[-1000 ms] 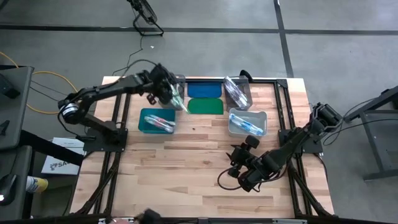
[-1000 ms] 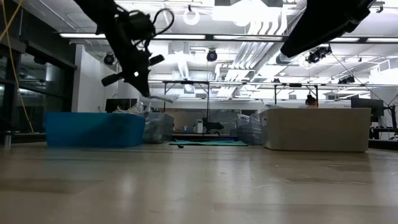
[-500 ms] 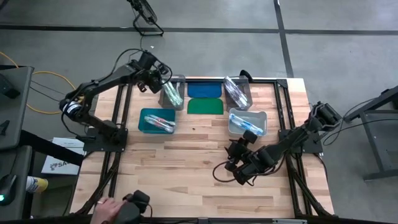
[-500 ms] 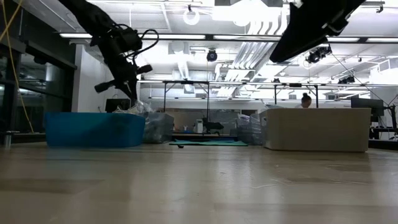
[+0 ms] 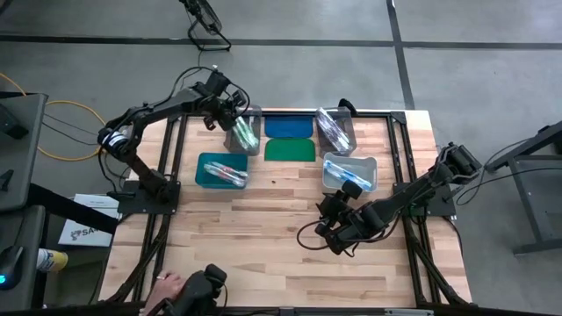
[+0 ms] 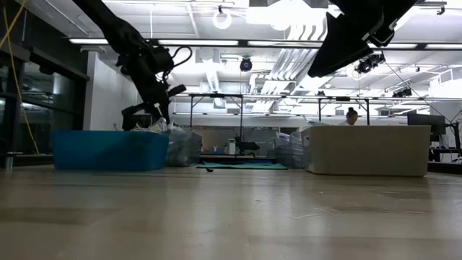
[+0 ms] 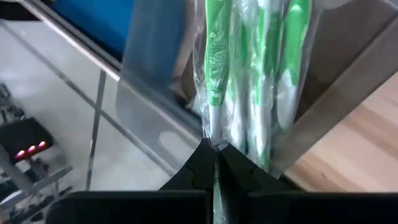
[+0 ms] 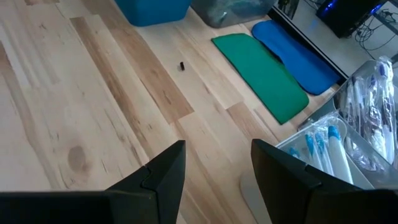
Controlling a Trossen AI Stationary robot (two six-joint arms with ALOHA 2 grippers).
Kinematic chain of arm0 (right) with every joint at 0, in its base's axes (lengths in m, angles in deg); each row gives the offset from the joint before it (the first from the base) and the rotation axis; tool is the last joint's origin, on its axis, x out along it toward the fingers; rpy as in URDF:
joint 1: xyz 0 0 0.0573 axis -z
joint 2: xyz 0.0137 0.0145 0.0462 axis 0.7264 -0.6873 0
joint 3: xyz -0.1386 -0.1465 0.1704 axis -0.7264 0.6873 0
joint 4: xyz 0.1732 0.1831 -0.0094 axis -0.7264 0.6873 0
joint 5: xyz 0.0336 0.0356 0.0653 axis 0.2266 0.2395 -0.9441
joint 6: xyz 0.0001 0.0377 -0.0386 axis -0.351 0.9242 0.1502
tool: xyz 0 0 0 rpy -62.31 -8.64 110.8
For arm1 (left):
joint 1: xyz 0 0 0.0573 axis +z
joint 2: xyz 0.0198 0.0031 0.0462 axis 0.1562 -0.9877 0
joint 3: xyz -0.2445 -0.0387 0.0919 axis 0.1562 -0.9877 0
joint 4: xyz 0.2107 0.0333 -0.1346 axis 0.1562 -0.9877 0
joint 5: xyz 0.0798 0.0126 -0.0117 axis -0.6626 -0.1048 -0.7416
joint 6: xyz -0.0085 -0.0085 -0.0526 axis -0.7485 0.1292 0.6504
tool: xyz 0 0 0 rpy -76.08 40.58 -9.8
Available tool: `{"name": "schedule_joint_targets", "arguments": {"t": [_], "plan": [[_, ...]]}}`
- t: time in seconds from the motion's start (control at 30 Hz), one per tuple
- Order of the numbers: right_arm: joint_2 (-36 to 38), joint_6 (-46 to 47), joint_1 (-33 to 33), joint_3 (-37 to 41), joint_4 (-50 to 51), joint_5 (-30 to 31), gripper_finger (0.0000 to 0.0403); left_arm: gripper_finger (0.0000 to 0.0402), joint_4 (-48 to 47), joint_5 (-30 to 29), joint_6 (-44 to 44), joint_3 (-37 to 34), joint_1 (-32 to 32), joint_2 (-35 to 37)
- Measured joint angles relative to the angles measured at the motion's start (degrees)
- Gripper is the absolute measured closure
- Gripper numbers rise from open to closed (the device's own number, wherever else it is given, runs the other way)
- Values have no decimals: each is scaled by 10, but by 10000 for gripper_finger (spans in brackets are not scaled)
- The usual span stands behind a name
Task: Pick & Place Toothbrushes
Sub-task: Adjust the green toothbrush in the left black bin, then return to Home Position
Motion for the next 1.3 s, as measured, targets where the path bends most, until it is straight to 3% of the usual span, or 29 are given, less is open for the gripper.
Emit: {"name": "schedule_joint_targets", "arguments": {"t": [0.4, 0.53, 0.73, 0.97, 1.3], "plan": [[0, -4, 0, 0, 0, -2, 227, 388, -4, 12, 24, 2, 0, -49], [0, -4, 0, 0, -2, -6, 227, 343, 17, 16, 24, 2, 0, -49], [0, -5, 0, 0, -5, -15, 227, 239, 34, 16, 51, 2, 0, -48], [0, -11, -2, 0, -5, -51, 227, 172, 42, -36, 238, 2, -4, -26], [0, -22, -2, 0, -6, -59, 227, 165, -23, -3, 363, 2, -31, 94]]}}
